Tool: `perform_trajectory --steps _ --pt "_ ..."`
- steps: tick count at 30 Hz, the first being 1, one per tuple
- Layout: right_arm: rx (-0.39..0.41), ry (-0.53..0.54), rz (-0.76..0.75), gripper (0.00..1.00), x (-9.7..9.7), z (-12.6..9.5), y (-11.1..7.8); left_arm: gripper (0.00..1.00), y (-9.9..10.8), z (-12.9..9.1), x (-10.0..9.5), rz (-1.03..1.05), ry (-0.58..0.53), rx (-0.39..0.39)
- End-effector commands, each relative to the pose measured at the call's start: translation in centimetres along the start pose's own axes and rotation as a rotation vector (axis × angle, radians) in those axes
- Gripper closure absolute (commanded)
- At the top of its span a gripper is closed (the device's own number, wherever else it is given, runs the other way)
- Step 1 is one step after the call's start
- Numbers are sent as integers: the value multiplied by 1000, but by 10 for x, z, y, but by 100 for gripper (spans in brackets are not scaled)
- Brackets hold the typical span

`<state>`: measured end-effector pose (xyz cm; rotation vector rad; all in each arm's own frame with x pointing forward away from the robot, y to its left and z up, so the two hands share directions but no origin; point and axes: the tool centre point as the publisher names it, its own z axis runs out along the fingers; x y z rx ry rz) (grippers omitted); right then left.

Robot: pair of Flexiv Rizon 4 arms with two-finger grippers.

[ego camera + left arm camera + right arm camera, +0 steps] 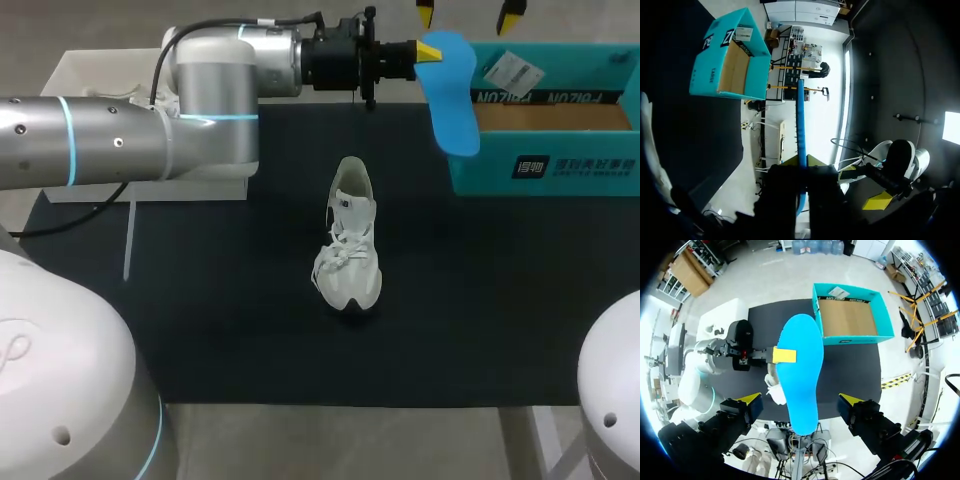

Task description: Take the shoe out of the shoebox, open the shoe tongue, remove and reinsert the insole, then place the shoe into the shoebox

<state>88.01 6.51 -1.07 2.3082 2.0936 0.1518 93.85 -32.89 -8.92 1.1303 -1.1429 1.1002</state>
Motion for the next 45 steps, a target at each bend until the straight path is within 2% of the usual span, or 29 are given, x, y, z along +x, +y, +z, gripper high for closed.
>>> perform_trajectory --steps 1,45 --pt "8 0 -3 0 3 1 1 100 0 -2 0 0 -1 -3" --pt "8 0 -3 0 3 1 1 100 1 -5 4 -7 2 4"
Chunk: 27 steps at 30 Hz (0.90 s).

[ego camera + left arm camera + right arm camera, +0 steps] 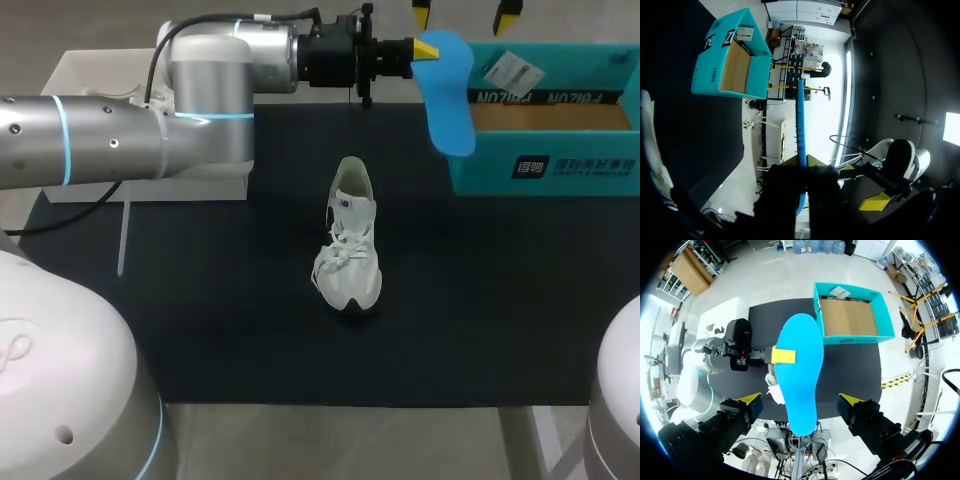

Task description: Take the shoe out of the shoebox, open the shoe tongue, remove and reinsert the insole, then place the shoe into the shoebox

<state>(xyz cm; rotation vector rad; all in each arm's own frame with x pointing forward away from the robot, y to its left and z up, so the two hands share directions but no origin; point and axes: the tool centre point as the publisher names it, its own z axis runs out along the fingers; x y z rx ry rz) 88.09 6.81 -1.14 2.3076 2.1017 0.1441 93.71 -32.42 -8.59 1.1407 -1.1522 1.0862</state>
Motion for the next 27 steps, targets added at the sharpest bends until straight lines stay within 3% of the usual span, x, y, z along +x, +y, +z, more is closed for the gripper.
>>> perform_trajectory --steps 1,9,18,27 --pt "2 21 2 0 -3 1 0 100 -2 -2 2 -4 30 10" --pt "-79 313 -13 0 -25 -2 -1 100 -7 -7 2 18 63 25" --pt "-226 641 -166 0 -35 1 -7 100 -9 -11 6 19 56 17" --pt "-241 985 -116 0 -52 10 -5 100 -9 -13 11 24 61 13"
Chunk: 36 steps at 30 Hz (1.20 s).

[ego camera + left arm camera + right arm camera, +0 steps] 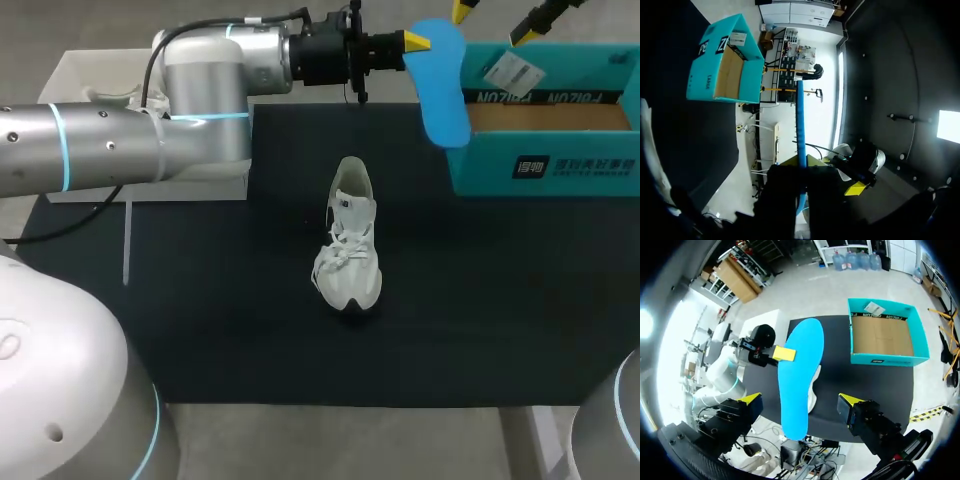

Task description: Take the shoe out of the shoebox, open the shoe tongue, remove and reinsert the insole, then place the shoe into the shoebox

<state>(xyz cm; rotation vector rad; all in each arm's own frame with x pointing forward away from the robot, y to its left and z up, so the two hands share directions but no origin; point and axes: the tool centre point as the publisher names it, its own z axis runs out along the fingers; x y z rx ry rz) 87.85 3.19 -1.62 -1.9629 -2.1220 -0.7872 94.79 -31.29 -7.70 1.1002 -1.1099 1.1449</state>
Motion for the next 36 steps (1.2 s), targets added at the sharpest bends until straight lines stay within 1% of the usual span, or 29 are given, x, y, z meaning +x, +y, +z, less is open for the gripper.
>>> perform_trajectory --steps 1,14,17,18,20,24,28,29,31,34,36 --pt "-122 531 74 0 -19 -2 -9 100 0 -1 0 0 -5 -7" --pt "-122 531 74 0 -19 -2 -9 100 2 -4 -1 -18 2 -2" --pt "-122 531 74 0 -19 -2 -9 100 1 -5 1 -14 4 0" --pt "-117 545 75 0 -22 2 -10 100 0 -6 3 -9 7 2" --pt "-126 635 92 0 -27 10 -13 100 1 -8 6 -6 8 3" --pt "-137 740 95 0 -34 20 -17 100 1 -11 9 -6 13 6" --pt "-163 974 151 0 -44 28 -18 100 3 -13 9 -11 11 -6" --pt "-169 1009 161 0 -47 28 -18 100 4 -13 9 -11 10 -8" --pt "-157 1013 165 0 -51 29 -17 100 4 -14 8 -11 6 -12" --pt "-138 1057 168 0 -53 30 -14 100 4 -15 8 -12 2 -12" --pt "-107 1090 172 0 -54 30 -13 100 4 -16 8 -13 1 -15"
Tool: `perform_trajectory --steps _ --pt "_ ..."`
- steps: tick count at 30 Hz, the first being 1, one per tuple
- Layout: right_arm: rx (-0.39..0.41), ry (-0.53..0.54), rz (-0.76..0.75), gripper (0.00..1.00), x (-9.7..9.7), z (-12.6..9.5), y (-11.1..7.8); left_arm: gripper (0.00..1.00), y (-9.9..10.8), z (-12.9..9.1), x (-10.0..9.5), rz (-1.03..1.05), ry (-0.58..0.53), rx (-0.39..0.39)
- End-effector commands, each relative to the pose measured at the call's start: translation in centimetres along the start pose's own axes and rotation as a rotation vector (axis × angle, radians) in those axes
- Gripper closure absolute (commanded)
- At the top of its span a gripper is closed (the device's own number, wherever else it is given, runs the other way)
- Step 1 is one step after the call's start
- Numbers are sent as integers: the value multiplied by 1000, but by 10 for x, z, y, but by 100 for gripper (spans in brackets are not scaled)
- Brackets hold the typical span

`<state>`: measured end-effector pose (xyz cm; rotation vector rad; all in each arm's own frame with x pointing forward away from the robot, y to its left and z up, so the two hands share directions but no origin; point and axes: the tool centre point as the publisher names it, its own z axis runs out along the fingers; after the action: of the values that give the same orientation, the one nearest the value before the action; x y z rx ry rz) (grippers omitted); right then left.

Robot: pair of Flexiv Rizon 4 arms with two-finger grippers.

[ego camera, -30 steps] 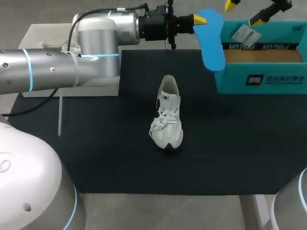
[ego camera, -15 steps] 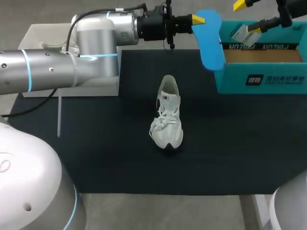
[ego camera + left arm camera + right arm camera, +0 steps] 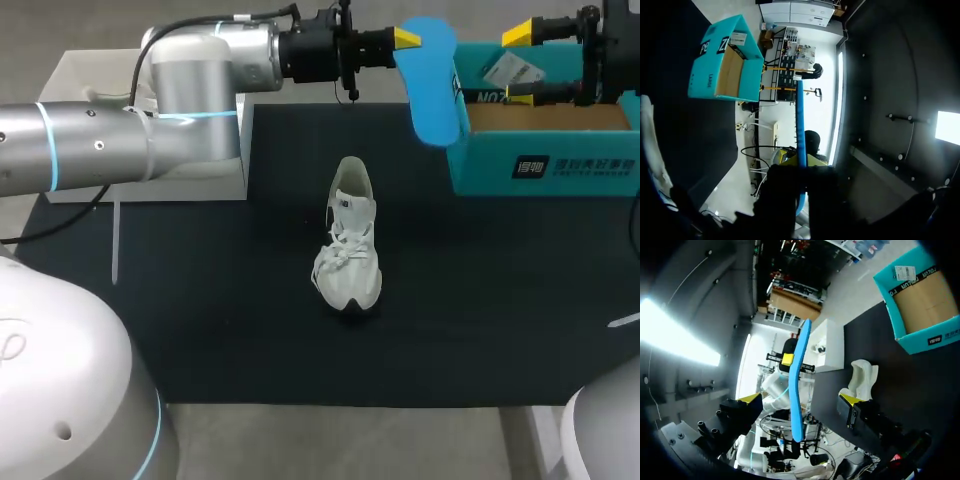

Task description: Take the shoe out of the shoebox, open the shoe tongue, remove and reinsert the insole, then place the shoe into the shoebox

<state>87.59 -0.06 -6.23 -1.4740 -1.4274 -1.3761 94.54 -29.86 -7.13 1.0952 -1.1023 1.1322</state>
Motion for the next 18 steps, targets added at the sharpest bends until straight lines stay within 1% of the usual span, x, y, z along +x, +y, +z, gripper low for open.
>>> perform_trajectory --steps 1,4,5,11,15,18 --pt "31 287 10 0 -9 1 5 100 0 -3 1 -1 -4 -7" --pt "42 297 20 0 -13 0 9 100 1 -4 1 0 -3 -13" --pt "41 280 19 0 -13 0 10 100 1 -4 1 0 -3 -14" --pt "51 254 27 0 -18 4 10 100 4 -5 1 -4 -3 -30" --pt "34 204 33 0 -17 4 12 100 4 -11 -1 -3 -16 -32" --pt "29 210 26 0 -14 4 13 100 3 -14 -2 -5 -20 -26"
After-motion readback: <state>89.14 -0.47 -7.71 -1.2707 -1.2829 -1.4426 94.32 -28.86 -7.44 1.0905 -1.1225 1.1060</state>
